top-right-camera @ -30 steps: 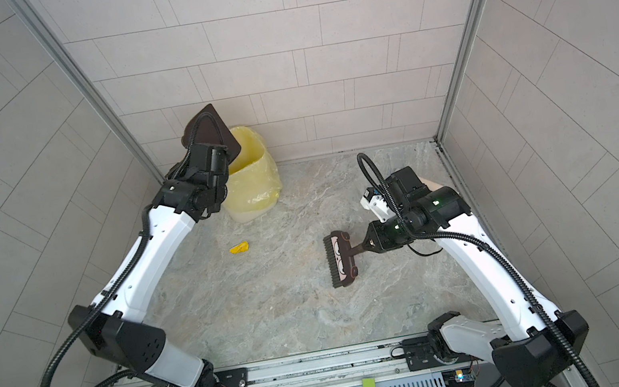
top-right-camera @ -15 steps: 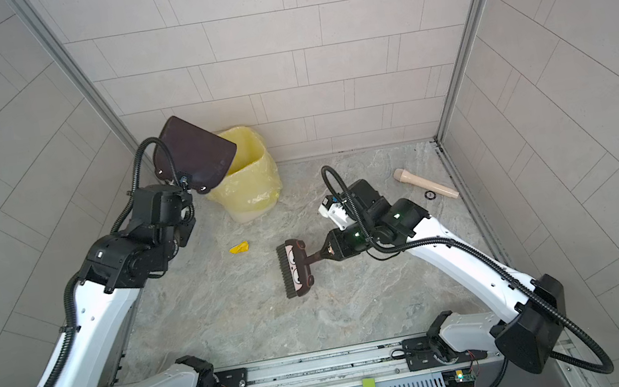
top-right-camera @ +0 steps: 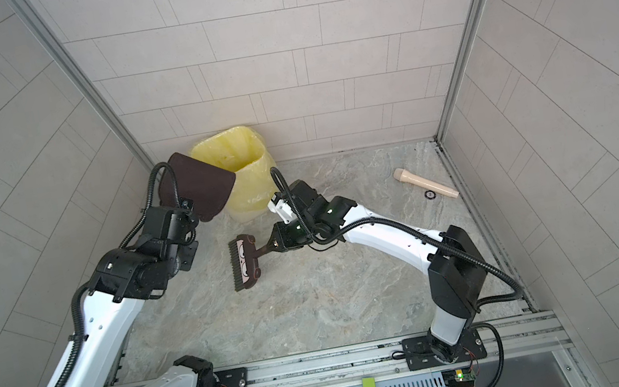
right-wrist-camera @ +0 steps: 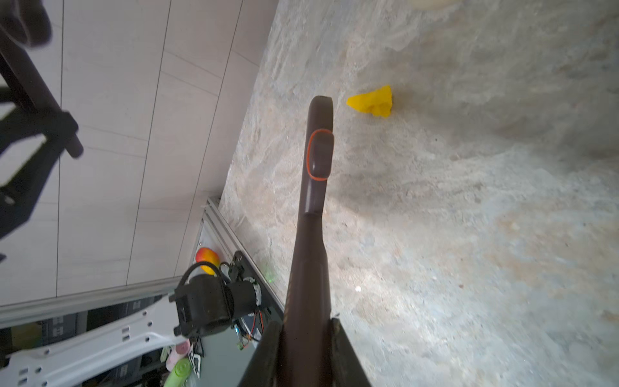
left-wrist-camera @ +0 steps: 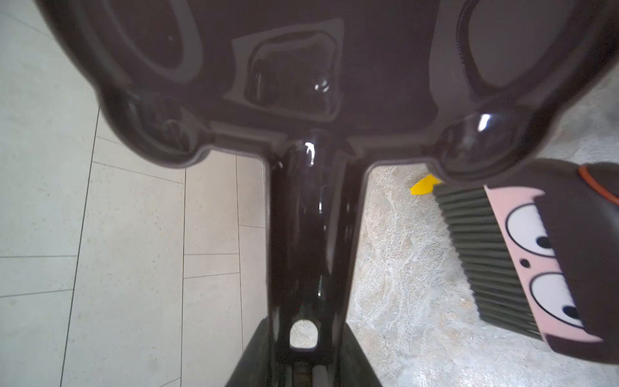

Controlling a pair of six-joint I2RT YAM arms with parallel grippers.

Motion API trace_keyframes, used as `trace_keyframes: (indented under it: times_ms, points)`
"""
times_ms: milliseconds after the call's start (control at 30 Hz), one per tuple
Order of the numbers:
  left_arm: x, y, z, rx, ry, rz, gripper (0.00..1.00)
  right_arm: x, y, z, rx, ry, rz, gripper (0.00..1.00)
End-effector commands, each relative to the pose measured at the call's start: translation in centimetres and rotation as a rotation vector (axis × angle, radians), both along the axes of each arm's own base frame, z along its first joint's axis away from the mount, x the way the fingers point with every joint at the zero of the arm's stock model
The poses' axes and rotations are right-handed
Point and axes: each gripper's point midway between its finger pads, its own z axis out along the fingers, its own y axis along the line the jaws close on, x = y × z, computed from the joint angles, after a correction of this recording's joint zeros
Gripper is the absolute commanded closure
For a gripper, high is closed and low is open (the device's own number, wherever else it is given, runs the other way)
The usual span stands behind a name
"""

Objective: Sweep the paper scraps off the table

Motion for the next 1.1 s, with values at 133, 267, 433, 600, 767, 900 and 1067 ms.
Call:
trace_keyframes:
  times_ms: [133,267,433,600,767,900,1067]
  points:
    - [-0.9,0.8,-1.2,-0.066,0.016,0.055,1.00,4.0,4.5,2.3,0.138,-0.016,-0.074,1.00]
    - [-0.9,0.8,-1.4,-0.070,0.020,0.050,1.00,5.6,6.2,1.9,0.158,0.014,-0.100,1.00]
    - [-1.0,0.8,-1.6,-0.073,0.029,0.048,1.00,7.2,7.1,-0.4,0.123,0.068,-0.156,1.00]
    - [-1.3,0.9,-1.7,-0.066,0.038,0.049,1.00,8.2,7.3,-2.4,0.094,0.108,-0.190,1.00]
    - [-1.6,1.0,-1.7,-0.062,0.046,0.049,1.00,8.0,5.9,-3.6,0.060,0.131,-0.205,1.00]
    - [-1.7,1.0,-2.1,-0.058,0.063,0.044,1.00,7.2,3.8,-4.4,0.033,0.146,-0.221,1.00]
    - [-1.8,0.8,-2.5,-0.069,0.074,0.040,1.00,5.8,0.4,-5.1,-0.007,0.161,-0.246,1.00]
